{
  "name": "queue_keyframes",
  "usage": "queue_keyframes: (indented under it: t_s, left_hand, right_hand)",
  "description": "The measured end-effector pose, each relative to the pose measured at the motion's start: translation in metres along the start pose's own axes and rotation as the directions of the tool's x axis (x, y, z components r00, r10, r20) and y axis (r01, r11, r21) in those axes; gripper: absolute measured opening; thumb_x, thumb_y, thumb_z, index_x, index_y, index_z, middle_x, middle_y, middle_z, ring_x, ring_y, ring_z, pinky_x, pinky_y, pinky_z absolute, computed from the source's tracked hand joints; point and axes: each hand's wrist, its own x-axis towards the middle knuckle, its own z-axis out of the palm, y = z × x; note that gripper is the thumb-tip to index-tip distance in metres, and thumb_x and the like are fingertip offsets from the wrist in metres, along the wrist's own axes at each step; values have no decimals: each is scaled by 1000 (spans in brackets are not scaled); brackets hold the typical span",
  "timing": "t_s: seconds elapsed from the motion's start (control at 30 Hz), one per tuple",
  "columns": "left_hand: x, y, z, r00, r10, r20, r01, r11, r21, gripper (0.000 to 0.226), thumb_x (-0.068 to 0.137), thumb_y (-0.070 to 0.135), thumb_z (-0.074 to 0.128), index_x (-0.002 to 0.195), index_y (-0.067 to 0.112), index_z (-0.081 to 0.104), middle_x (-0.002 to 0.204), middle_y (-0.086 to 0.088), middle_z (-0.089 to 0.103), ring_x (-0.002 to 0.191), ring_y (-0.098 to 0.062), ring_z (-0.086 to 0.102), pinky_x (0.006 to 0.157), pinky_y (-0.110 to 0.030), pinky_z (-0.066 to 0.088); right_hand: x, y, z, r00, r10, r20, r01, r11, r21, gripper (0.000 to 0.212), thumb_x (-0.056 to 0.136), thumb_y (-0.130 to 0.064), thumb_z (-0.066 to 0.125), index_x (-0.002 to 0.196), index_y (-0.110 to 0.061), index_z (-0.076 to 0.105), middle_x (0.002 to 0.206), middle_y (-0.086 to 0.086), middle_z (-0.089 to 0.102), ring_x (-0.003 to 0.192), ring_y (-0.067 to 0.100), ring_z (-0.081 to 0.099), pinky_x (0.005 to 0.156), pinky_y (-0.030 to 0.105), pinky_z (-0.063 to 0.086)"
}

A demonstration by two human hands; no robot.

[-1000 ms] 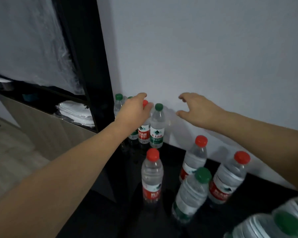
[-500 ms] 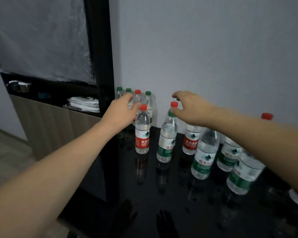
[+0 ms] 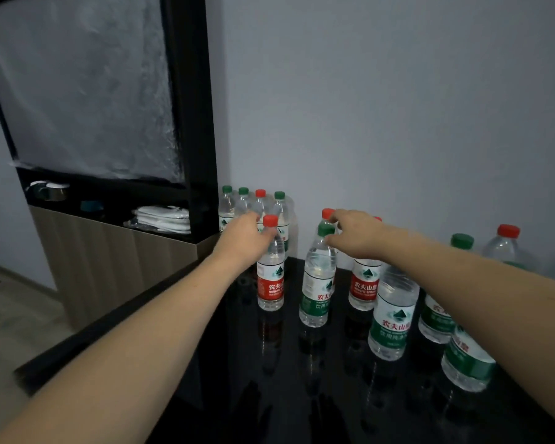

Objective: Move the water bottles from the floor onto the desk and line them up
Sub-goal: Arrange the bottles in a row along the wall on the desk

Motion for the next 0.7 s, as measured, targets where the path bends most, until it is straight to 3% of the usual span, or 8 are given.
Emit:
queue_keyframes:
  t_s: [0.1, 0.2, 0.37, 0.47, 0.6, 0.7]
  left_hand:
    - [16, -2, 37, 999, -14, -38, 13, 1000, -22, 30, 94, 32, 63, 116, 13, 54, 107, -6, 63, 93, -22, 62, 80, -39, 53]
    - [30, -3, 59, 989, -32, -141, 28, 999, -30, 35, 96, 31, 61, 121, 10, 51, 109, -8, 60, 98, -26, 61, 84, -45, 53]
    - [44, -16, 75, 961, -15, -277, 17, 1000, 5, 28, 98, 33, 58, 115, 11, 57, 100, -5, 66, 90, -25, 63, 74, -37, 51]
    - [45, -19, 76, 962, -14, -273, 13, 1000, -4, 24, 98, 33, 59, 109, 11, 59, 92, -5, 66, 81, -25, 63, 71, -37, 51]
    - [43, -12, 66, 977, -54, -206, 46, 998, -45, 20, 97, 25, 59, 110, 10, 60, 95, -5, 62, 86, -25, 62, 71, -34, 46]
    - [35, -9, 52, 981, -82, -178, 65, 993, -99, 20, 98, 22, 57, 115, 12, 59, 97, -2, 58, 89, -22, 59, 75, -34, 45]
  right_hand:
    - [21, 6, 22, 999, -26, 27, 25, 999, 24, 49, 98, -28, 55, 141, -10, 42, 134, 14, 54, 116, 28, 53, 91, 34, 42]
    - [36, 11, 32, 996, -84, 11, 84, 996, 28, 49, 101, -29, 50, 145, -11, 38, 135, 13, 52, 117, 27, 52, 93, 34, 41]
    - [57, 24, 36, 987, -157, 44, 160, 985, -61, 35, 100, -41, 48, 118, -11, 51, 100, 3, 56, 86, 17, 53, 76, 32, 43]
    - [61, 29, 35, 985, -166, 57, 170, 982, -82, 36, 98, -47, 49, 106, -12, 49, 83, -3, 50, 72, 11, 50, 66, 32, 39]
    - [53, 27, 27, 983, -175, 59, 179, 981, -74, 43, 95, -51, 53, 101, -9, 57, 88, 4, 56, 77, 17, 54, 71, 34, 45]
    - [41, 18, 18, 982, -186, 36, 189, 978, -85, 42, 93, -54, 56, 92, -12, 54, 83, 2, 53, 71, 13, 51, 59, 30, 39]
